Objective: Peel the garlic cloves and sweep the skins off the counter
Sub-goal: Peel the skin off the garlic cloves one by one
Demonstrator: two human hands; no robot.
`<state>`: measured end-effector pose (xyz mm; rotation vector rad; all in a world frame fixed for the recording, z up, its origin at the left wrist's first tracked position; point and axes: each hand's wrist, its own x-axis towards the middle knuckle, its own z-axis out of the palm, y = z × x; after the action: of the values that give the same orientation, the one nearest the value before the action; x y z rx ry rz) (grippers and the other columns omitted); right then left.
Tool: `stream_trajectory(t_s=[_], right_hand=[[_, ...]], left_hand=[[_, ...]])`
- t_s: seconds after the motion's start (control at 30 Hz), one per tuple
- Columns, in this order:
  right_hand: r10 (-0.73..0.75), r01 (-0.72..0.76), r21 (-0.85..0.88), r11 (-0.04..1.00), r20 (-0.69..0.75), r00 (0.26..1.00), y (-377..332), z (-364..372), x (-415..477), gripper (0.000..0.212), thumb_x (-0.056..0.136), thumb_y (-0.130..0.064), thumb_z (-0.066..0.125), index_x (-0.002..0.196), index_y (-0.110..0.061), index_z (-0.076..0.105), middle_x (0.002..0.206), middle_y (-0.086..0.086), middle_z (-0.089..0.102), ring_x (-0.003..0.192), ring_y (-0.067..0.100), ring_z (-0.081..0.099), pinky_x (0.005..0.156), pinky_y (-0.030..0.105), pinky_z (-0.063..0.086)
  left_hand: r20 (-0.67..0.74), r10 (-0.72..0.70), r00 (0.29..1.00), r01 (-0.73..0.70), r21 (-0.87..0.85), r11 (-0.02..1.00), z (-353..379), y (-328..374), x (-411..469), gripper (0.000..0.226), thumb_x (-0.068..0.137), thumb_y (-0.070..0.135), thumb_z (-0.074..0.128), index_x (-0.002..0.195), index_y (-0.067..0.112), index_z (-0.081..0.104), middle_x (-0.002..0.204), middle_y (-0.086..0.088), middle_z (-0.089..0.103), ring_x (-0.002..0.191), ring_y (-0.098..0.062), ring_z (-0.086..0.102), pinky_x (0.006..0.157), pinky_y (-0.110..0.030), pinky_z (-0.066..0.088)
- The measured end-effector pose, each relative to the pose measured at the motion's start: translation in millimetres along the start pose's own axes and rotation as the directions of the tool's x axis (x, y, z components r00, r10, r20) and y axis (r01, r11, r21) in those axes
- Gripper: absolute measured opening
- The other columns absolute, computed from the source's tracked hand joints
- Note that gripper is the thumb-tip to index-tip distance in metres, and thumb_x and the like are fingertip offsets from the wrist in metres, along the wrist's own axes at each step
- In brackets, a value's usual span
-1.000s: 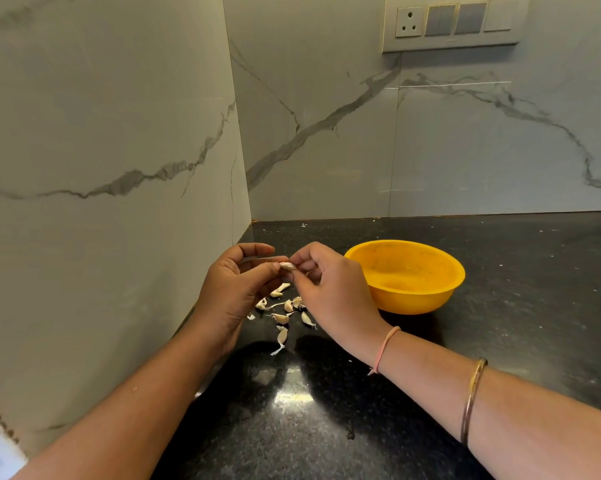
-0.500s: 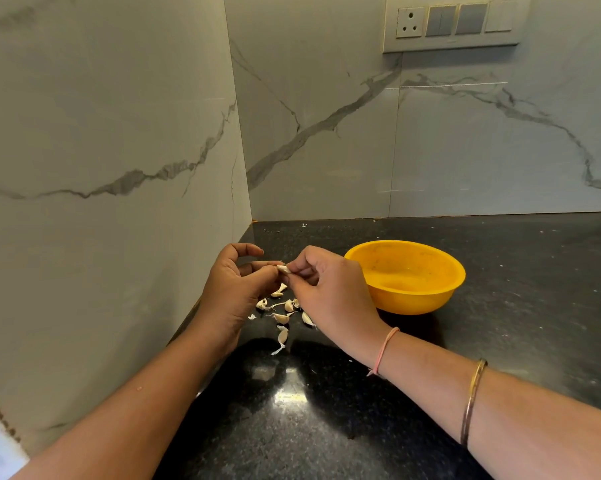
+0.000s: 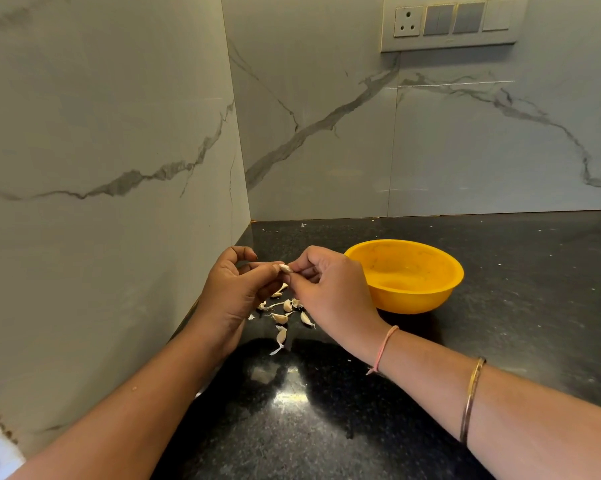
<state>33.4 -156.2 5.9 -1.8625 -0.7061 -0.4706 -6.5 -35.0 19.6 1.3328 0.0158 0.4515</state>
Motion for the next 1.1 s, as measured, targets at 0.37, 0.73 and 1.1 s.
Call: stream_trajectory(t_s=[0.37, 0.73, 1.1], right_hand=[[0.008, -0.008, 0.049, 0.999, -0.011, 1.000, -0.1, 1.2, 1.2, 0.005, 0.081, -0.006, 0.070, 0.079, -0.009, 0.067, 0.075, 0.005, 0.070, 0.067, 0.015, 0.067, 0.061, 0.038, 0.057], [0.092, -0.091, 0.085, 0.992, -0.015, 0.996, 2.3, 1.4, 3.2, 0.017, 0.081, -0.008, 0.071, 0.072, -0.019, 0.061, 0.071, 0.005, 0.069, 0.064, 0.019, 0.067, 0.061, 0.043, 0.057], [-0.043, 0.044, -0.140, 0.989, 0.007, 0.999, -1.3, -1.4, -0.7, 0.004, 0.084, -0.008, 0.066, 0.081, -0.009, 0.068, 0.074, 0.005, 0.069, 0.063, 0.012, 0.062, 0.054, 0.025, 0.052]], left_hand=[[0.019, -0.001, 1.000, 0.002, -0.074, 0.997, 2.3, 1.8, -2.8, 0.029, 0.084, -0.007, 0.056, 0.078, 0.014, 0.038, 0.076, -0.014, 0.065, 0.063, -0.013, 0.067, 0.064, -0.020, 0.057], [0.035, 0.082, 0.996, -0.083, 0.035, 0.996, -0.8, -1.4, -2.4, 0.030, 0.083, -0.005, 0.060, 0.077, 0.014, 0.039, 0.075, -0.010, 0.072, 0.074, -0.018, 0.070, 0.071, -0.027, 0.057], [0.022, 0.104, 0.994, -0.107, 0.193, 0.975, -3.5, -4.9, -0.7, 0.029, 0.082, -0.005, 0.062, 0.077, 0.013, 0.040, 0.074, -0.006, 0.073, 0.079, -0.018, 0.070, 0.078, -0.033, 0.055]])
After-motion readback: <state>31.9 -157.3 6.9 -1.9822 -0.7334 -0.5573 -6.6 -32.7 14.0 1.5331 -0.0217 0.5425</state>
